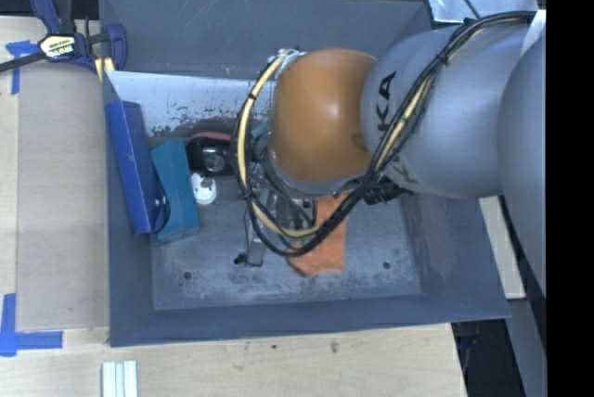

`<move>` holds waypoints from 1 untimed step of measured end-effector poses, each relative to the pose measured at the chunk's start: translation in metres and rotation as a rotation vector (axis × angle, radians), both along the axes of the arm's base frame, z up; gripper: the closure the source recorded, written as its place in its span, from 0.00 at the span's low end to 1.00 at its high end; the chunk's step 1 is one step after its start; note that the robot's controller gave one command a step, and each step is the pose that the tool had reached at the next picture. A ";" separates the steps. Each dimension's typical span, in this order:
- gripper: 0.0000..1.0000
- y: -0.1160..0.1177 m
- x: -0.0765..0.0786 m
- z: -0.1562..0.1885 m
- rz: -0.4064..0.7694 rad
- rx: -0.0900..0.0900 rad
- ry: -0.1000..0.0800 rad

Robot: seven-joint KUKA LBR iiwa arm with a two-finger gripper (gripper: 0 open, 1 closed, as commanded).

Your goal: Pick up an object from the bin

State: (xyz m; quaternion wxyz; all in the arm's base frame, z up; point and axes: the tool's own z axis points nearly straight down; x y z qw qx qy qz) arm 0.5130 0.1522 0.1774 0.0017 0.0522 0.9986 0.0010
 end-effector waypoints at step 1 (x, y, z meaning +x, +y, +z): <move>0.00 -0.015 0.017 0.010 -0.037 -0.001 0.000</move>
Offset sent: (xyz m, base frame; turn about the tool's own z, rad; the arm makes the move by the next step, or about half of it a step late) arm -0.0131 -0.0968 0.0006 0.2054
